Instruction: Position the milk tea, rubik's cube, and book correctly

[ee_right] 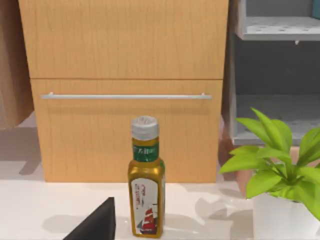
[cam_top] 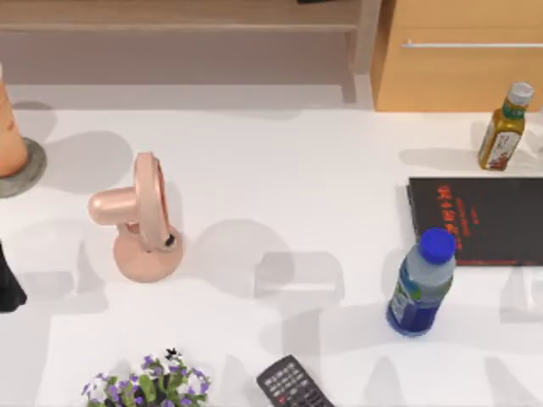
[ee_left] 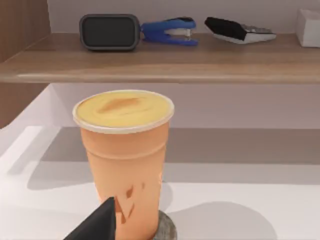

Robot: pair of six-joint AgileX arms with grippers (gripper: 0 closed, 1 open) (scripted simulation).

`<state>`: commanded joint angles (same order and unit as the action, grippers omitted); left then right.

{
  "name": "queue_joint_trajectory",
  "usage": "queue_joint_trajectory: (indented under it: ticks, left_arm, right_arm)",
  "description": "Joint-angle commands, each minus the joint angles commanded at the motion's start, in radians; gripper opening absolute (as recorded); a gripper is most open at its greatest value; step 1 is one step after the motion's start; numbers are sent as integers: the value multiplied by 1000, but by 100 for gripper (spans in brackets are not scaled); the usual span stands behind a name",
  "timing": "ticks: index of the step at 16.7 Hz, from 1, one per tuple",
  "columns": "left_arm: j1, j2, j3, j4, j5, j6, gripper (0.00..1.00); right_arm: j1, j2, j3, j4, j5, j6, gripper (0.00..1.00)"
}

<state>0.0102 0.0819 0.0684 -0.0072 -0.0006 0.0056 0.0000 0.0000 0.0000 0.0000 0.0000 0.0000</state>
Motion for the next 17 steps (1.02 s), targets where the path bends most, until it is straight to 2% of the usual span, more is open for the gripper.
queue_joint_trajectory:
  ticks: [3,10,13,17]
  left_arm:
    - [-9,-77,-65,7,0,-5,100]
    - [-10,-82,-68,7,1,-6,100]
    - [-10,-82,-68,7,1,-6,100]
    - [-10,-82,-68,7,1,-6,100]
  right_arm:
    - [0,0,0,0,0,0,100]
    - [-4,10,10,5,-2,0,100]
    - [-37,104,100,46,-27,-2,100]
    - [-112,378,323,138,-93,-4,100]
